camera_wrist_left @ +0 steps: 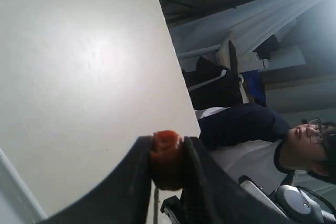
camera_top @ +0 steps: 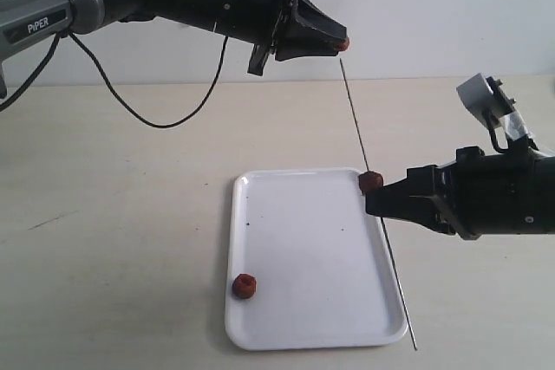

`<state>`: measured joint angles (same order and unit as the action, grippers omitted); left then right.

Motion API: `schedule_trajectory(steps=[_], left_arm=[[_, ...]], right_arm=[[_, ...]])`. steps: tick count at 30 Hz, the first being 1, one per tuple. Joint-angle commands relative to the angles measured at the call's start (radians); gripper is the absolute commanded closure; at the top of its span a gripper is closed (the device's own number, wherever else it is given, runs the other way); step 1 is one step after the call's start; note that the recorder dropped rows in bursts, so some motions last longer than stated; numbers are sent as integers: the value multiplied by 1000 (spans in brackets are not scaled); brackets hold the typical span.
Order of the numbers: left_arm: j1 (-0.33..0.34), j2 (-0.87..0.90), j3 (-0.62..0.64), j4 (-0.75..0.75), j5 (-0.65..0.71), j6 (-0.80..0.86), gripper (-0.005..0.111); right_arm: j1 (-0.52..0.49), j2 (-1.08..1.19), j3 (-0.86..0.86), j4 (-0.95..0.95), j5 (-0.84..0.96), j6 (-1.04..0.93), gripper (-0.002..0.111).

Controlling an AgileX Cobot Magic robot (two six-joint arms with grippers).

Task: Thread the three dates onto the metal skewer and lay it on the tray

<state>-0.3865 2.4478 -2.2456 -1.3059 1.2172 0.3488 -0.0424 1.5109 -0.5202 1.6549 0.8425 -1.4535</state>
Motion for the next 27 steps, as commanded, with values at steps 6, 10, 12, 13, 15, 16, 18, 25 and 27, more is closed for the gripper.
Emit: schedule_trajectory(steps=[6,10,12,13,15,16,18,25,27], left_arm=[[-31,-14,2,-5,4,43,86],[-33,-14,2,-5,4,64,86],[-33,-14,2,2,4,65,86],[-33,-14,2,14,4,65,86],[-33,-14,2,37,4,65,86],[-33,-14,2,52,4,65,86],[-33,-14,2,68,4,65,86],[-31,-14,2,70,4,65,86],[-31,-14,2,70,4,65,86]], right_arm=[[-4,-8,4,13,-1,-26,108],[-4,-8,4,13,-1,-26,108],[-4,-8,4,13,-1,-26,108],[-4,-8,4,13,-1,-28,108],[-4,-8,4,13,-1,-28,108],[-4,-8,4,13,-1,-28,108],[-4,-8,4,13,-1,-28,108],[-4,-8,4,13,-3,-30,108],[-4,-8,4,6,-3,-32,108]])
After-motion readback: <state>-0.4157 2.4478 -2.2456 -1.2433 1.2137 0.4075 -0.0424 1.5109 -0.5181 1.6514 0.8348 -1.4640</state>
